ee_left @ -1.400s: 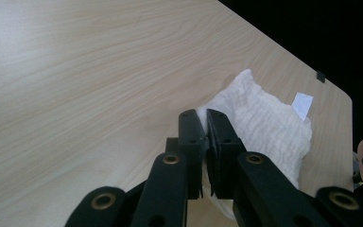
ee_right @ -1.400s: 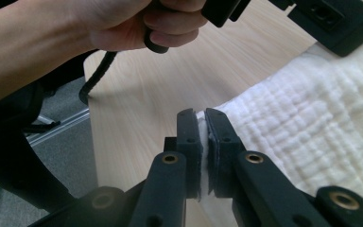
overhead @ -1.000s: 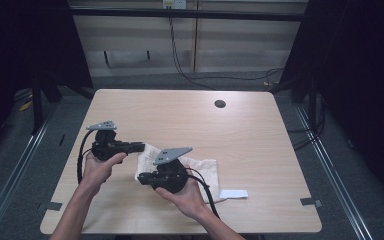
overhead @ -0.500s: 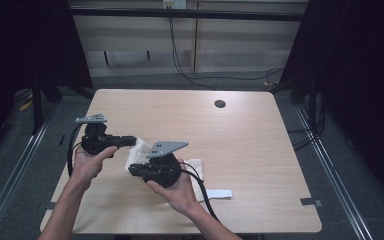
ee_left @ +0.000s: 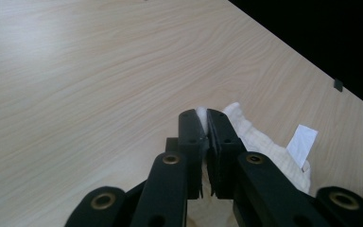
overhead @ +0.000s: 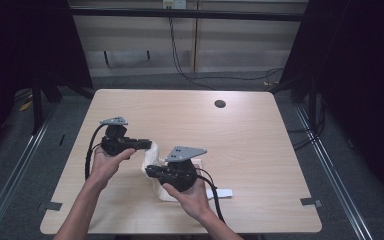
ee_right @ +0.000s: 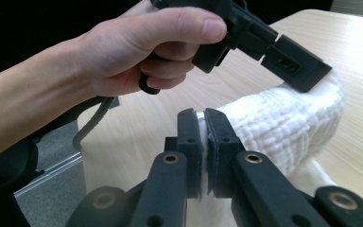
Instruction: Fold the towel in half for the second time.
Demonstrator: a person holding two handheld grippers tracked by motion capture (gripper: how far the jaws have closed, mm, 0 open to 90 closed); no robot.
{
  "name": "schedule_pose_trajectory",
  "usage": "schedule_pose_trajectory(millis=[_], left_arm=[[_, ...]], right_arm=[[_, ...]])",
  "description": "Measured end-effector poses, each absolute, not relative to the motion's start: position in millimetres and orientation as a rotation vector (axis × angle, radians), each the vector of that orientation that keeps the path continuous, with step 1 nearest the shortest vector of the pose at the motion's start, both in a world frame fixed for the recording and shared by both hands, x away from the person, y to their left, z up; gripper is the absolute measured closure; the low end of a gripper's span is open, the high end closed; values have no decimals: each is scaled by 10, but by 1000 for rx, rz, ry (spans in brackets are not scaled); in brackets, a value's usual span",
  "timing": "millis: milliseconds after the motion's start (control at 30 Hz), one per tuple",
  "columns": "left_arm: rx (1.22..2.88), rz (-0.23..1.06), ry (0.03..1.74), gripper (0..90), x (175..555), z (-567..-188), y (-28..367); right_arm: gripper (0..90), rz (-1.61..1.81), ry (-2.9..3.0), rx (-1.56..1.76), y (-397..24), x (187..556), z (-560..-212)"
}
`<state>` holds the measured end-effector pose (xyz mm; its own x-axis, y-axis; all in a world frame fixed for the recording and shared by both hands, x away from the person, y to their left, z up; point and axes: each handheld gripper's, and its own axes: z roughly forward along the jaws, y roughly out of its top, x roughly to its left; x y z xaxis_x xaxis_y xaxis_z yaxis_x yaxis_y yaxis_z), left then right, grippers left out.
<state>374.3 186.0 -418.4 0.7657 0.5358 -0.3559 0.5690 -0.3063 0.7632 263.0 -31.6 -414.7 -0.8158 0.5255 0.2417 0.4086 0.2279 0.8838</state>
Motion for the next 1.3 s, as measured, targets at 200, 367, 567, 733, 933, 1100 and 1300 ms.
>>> schedule_pose_trajectory(millis=[200, 367, 567, 733, 933, 1100, 1300], left_arm=[[2003, -64, 821, 857, 3779, -4247, 1606], [2038, -83, 793, 856, 3792, -4293, 1382], [2060, -93, 766, 855, 3814, -4373, 1145], [2089, -109, 754, 856, 3810, -4478, 944], [2138, -118, 733, 855, 3801, -4589, 737], [2166, -137, 756, 852, 3824, -4687, 655], [2145, -159, 782, 815, 3840, -4752, 606]], right_arm=[[864, 1640, 2346, 957, -528, 2601, -4183], [863, 1623, 2331, 1001, -677, 2548, -4231], [861, 1577, 2322, 1053, -902, 2490, -4314], [861, 1536, 2327, 1122, -1077, 2442, -4489], [857, 1492, 2337, 1162, -1189, 2392, -4626], [848, 1436, 2355, 1182, -1242, 2379, -4755], [820, 1389, 2351, 1224, -1300, 2374, -4829]])
